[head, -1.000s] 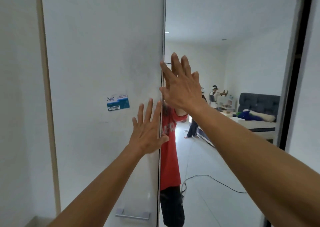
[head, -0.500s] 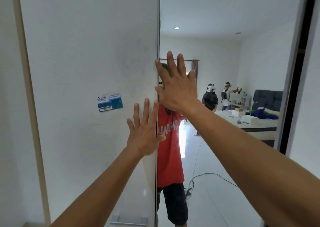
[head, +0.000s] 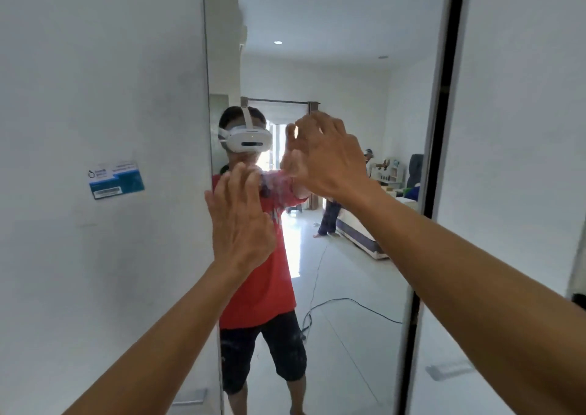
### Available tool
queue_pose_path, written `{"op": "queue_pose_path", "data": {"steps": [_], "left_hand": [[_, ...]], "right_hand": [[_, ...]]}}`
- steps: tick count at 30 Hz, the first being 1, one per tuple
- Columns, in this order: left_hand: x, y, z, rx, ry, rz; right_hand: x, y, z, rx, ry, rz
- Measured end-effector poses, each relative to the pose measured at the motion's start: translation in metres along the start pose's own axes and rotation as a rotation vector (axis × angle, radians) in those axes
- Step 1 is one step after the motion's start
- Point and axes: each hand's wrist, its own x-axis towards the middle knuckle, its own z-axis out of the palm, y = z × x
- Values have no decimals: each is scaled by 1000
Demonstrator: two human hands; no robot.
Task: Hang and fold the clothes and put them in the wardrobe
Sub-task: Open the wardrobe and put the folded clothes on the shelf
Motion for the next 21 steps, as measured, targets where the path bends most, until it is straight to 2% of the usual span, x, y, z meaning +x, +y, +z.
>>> {"op": "queue_pose_path", "data": {"steps": [2, 3, 9, 12, 14, 18, 21], "left_hand": [[0, 24, 10, -18, 60, 39], [-1, 56, 24, -78, 53, 75], [-17, 183, 87, -407, -216, 101], [-21, 228, 117, -591, -402, 18], [-22, 251, 135, -658, -454, -48], [-17, 279, 153, -418, -369, -91], [-10, 281, 157, -331, -371, -86]], "right_hand": [[-9, 24, -13, -17, -15, 50], [-19, 54, -26, -40, -26, 91], [-51, 176, -58, -149, -102, 159], [-57, 218, -61, -214, -150, 108], [-59, 236, -60, -297, -185, 20], [-59, 259, -54, -417, -191, -124], [-55, 267, -49, -414, -164, -171]]}}
